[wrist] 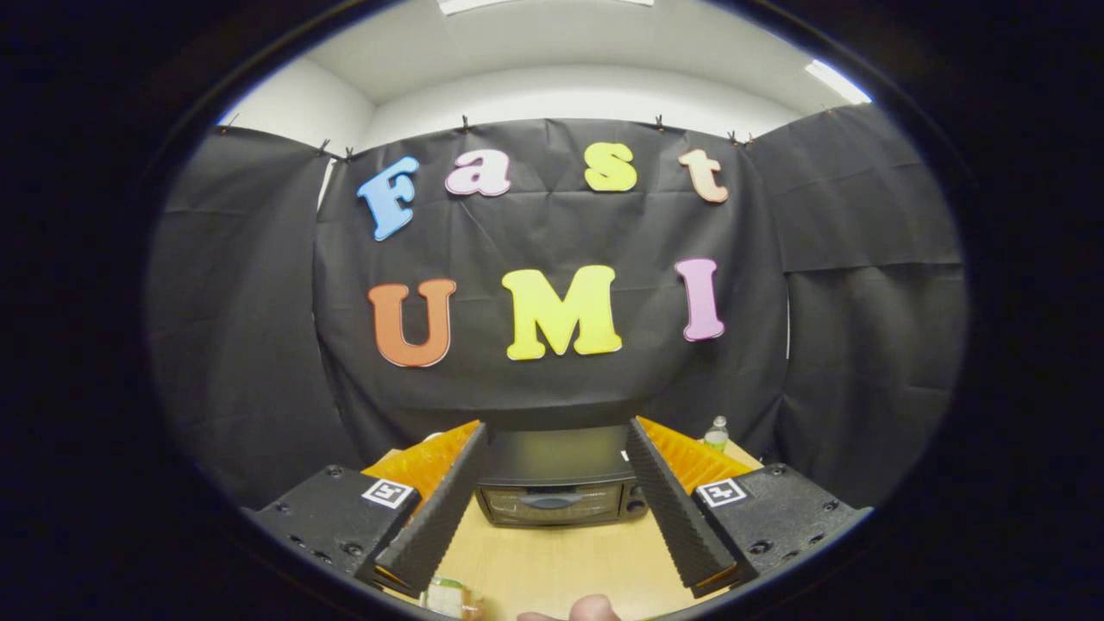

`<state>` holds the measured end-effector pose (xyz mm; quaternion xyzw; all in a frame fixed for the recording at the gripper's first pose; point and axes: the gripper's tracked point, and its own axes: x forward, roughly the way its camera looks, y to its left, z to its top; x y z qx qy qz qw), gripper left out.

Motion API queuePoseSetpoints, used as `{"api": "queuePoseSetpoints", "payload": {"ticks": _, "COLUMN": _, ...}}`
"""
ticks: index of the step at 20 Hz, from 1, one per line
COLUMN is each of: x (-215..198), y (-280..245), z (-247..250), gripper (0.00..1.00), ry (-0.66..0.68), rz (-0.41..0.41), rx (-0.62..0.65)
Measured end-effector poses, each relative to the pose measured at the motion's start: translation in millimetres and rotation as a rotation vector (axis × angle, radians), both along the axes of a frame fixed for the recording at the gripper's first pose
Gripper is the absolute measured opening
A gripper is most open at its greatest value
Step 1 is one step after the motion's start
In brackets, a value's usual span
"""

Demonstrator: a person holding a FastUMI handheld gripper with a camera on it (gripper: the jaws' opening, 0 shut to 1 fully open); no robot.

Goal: Open the toaster oven, put the food inside, and close the toaster oven door.

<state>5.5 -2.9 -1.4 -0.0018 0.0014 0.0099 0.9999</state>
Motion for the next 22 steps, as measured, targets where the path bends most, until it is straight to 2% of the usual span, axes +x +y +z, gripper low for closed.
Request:
{"api": "queuePoseSetpoints", "payload": {"ticks": 11, "x": 15, "y": -16, "z": -30, "gripper": 1.00, "ry": 0.055, "rz": -0.012, "rx": 0.013}}
{"api": "queuePoseSetpoints", "payload": {"ticks": 18, "x": 58, "y": -20, "z": -70, "gripper": 1.00, "ry": 0.113, "rz": 0.001, "rx": 0.013}}
{"api": "queuePoseSetpoints", "payload": {"ticks": 22, "x": 100, "y": -19, "z": -100, "gripper": 1.00, "ry": 0.150, "rz": 0.015, "rx": -0.003}}
